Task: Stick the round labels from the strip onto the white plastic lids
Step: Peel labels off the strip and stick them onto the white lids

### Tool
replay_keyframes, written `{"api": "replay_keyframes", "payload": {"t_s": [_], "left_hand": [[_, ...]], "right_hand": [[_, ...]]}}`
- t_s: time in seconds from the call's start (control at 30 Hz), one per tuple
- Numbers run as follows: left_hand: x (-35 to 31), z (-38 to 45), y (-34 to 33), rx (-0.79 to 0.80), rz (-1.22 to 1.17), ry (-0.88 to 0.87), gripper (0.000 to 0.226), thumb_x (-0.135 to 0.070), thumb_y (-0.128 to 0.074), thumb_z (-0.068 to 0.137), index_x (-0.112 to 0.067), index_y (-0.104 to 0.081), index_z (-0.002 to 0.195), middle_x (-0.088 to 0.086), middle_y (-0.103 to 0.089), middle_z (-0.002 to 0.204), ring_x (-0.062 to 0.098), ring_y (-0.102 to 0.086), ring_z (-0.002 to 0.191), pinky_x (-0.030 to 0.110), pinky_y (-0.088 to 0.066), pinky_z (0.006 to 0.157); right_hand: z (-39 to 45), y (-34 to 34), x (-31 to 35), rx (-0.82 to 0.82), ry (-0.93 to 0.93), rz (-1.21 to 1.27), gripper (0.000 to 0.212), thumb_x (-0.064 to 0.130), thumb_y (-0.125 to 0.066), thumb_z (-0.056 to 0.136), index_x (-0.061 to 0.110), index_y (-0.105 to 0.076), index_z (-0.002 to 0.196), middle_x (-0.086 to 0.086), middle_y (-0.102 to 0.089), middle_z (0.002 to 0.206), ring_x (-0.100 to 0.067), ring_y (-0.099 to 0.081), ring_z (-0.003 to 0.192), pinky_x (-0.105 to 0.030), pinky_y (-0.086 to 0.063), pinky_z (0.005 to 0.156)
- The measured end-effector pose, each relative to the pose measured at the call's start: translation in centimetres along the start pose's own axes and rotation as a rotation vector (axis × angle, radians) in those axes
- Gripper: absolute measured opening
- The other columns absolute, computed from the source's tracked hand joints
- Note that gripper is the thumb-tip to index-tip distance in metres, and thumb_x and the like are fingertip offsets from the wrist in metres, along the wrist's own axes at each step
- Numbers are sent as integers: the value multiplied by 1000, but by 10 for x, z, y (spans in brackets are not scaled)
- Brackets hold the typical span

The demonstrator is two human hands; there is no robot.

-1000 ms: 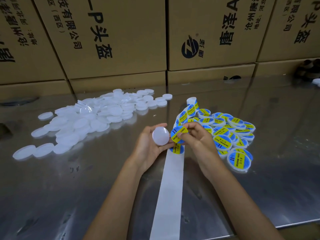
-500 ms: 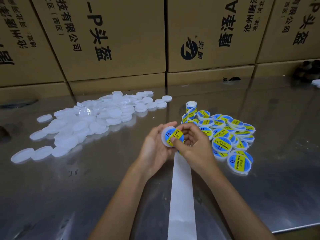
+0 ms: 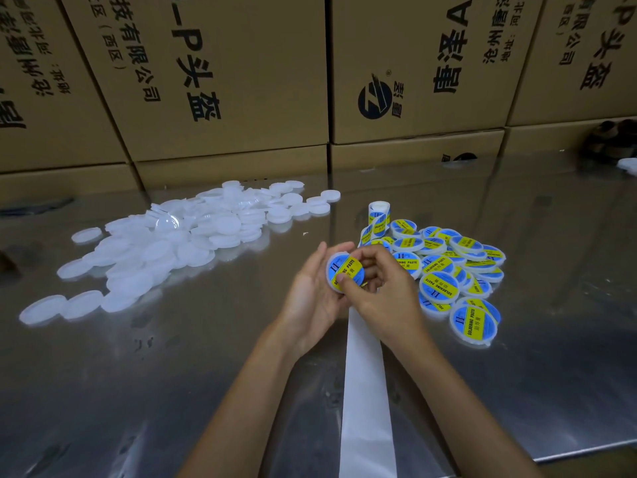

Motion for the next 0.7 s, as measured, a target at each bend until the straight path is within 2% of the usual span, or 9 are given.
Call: {"api": "replay_keyframes", "payload": {"t_s": [0.1,0.17,0.23,0.3,0.37,0.47,0.5,0.6,0.7], "left_hand": [[0,0,-2,-3,-32,-6,38,-37,-50,92,-9,-62,115,14,-69,111,32,-63,110,47,-45,107],[0,-1,-2,-3,-46,-23,34,-28,-52,91,-7,-61,117,17,-70,111,33,-66,107,43,-51,102],[-1,-2,-3,-7,-30,-40,27,-13,-47,97,-6,-59,121,22,-68,113,32,-70,101,40,-54,96],[-2,-3,-3,-9,-33,-40,31,1,-40,97,-5,-59,120,29,-64,117,41,-68,108,41,-56,95],[-4,-5,-3,15,-39,-55,34,8,-38,96,-2,-59,121,32,-65,117,48,-62,116,41,-58,92],[-7,-8,-4,56,11,-74,32,6,-43,97,-1,-57,125,29,-68,117,44,-68,106,39,-61,86],[-7,-9,-5,57,34,-84,30,5,-45,97,-1,-58,124,29,-68,118,43,-70,104,39,-61,85],[-6,-11,-6,47,87,-118,25,1,-48,98,-3,-62,120,27,-69,116,40,-72,97,38,-62,81],[-6,-11,-4,17,136,-167,23,-5,-48,102,-1,-61,121,23,-73,109,37,-74,92,34,-61,74]], "right_hand": [[0,2,-1,-52,109,-210,27,8,-82,72,19,-68,93,6,-60,96,-7,-55,85,-15,-43,76],[0,4,-3,-75,114,-290,31,17,-84,72,20,-72,100,3,-55,106,-9,-51,100,-26,-46,89],[-2,4,-2,-75,120,-344,47,24,-84,73,25,-68,117,5,-51,112,-4,-46,107,-29,-45,94],[0,5,-4,-62,85,-378,75,30,-83,74,27,-51,141,4,-50,118,-6,-46,110,-27,-40,97],[1,7,-5,-53,35,-362,84,31,-82,74,27,-42,147,4,-49,123,-11,-46,114,-29,-38,101],[-1,5,-3,-10,34,-289,72,26,-79,78,28,-47,143,8,-49,119,1,-42,114,-17,-35,98],[-2,5,-2,-1,40,-267,68,24,-78,79,27,-50,141,8,-50,118,1,-44,113,-14,-36,96],[-3,6,-1,19,59,-228,54,19,-77,81,24,-57,132,8,-53,116,-4,-49,111,-14,-40,91],[-3,4,-2,53,82,-261,43,19,-75,83,23,-61,124,7,-57,113,-9,-52,110,-22,-44,91]]}}
Point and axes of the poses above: each hand's wrist, its own z-axis towards the middle knuckle, its own y-axis out of the back of the hand, x = y × z, the point moved 2 cm from there along z, towards the middle knuckle
